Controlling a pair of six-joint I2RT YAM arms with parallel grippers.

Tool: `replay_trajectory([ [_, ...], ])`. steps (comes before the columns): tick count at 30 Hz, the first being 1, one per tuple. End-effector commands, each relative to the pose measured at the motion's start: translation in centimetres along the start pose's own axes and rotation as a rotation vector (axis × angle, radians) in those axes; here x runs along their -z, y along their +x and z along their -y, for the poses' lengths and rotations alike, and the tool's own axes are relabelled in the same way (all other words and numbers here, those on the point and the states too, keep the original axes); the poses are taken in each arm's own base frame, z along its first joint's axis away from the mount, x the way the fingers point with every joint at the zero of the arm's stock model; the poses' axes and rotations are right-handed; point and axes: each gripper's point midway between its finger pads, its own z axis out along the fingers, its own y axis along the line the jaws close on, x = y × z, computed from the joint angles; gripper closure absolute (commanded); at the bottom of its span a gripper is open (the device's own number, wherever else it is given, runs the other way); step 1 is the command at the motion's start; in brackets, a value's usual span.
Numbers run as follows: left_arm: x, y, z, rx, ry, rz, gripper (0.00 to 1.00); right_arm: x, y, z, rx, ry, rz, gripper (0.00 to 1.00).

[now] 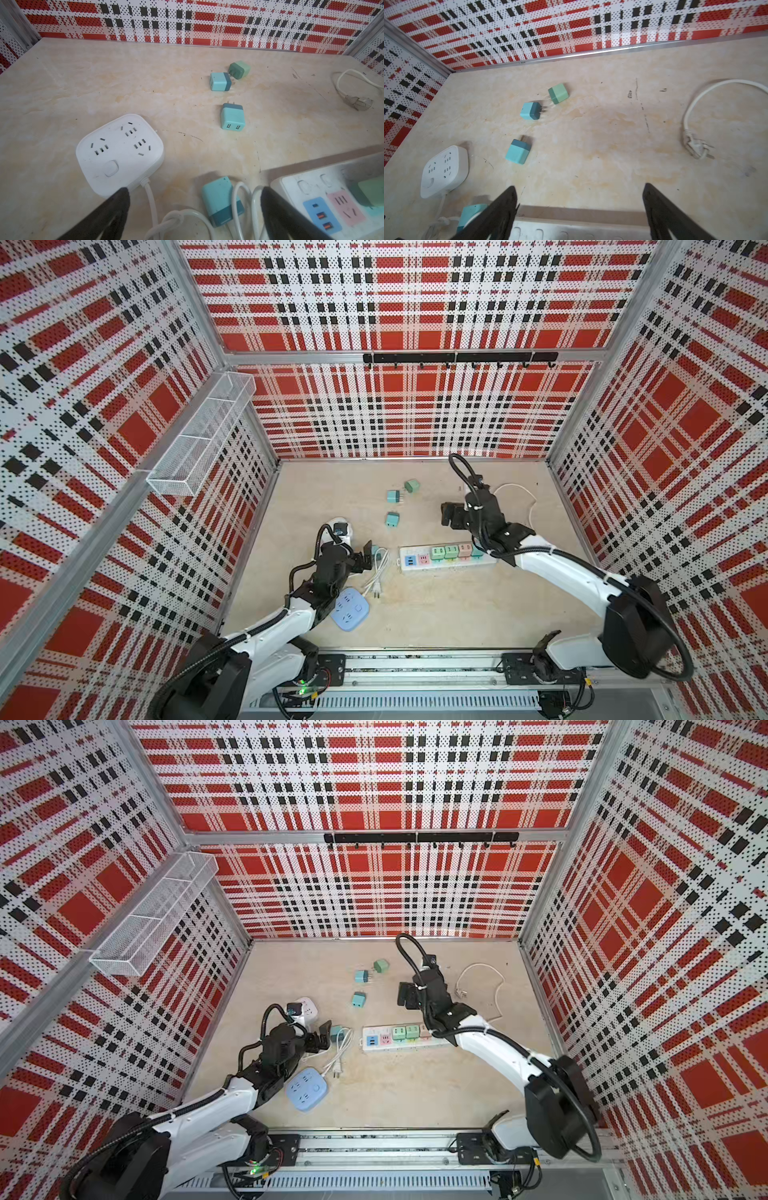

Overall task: Insert the plug
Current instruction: 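Reach the right gripper over the loose teal adapters farther from the robot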

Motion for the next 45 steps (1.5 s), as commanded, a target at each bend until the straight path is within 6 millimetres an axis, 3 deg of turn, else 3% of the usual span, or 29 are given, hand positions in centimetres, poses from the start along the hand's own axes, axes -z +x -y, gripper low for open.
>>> replay_trajectory([
  [1, 0.3, -0.4, 0.2, 0.02, 0.012, 0.035, 0.01, -2.3, 1.1, -1.9, 0.023, -0.021, -0.085, 0.07],
  [7, 0.7, -0.5, 0.3, 0.016, 0.011, 0.05, 0.01, -7.3, 2.1, -4.8, 0.066, -0.011, -0.208, 0.12],
  [15, 0.8, -0.6, 0.3, 0.009, 0.002, 0.058, 0.01, -11.7, 3.6, -10.2, 0.156, 0.002, -0.285, 0.13],
  [20, 0.8, -0.5, 0.7, -0.004, 0.014, 0.057, 0.0, -14.8, 4.2, -11.6, 0.196, 0.012, -0.298, 0.13],
  [25, 0.8, -0.6, 0.7, -0.006, 0.011, 0.06, 0.01, -17.2, 4.7, -12.1, 0.249, 0.042, -0.331, 0.2],
  [31, 0.9, -0.5, 1.1, -0.021, 0.021, 0.059, 0.01, -19.2, 5.7, -11.9, 0.281, 0.064, -0.338, 0.21],
  [37, 0.9, -0.6, 1.0, -0.022, 0.013, 0.064, 0.01, -20.0, 6.6, -11.7, 0.299, 0.069, -0.353, 0.21],
  [45, 1.1, -0.5, 1.2, -0.027, 0.017, 0.068, 0.01, -19.8, 6.7, -9.5, 0.276, 0.131, -0.357, 0.27],
])
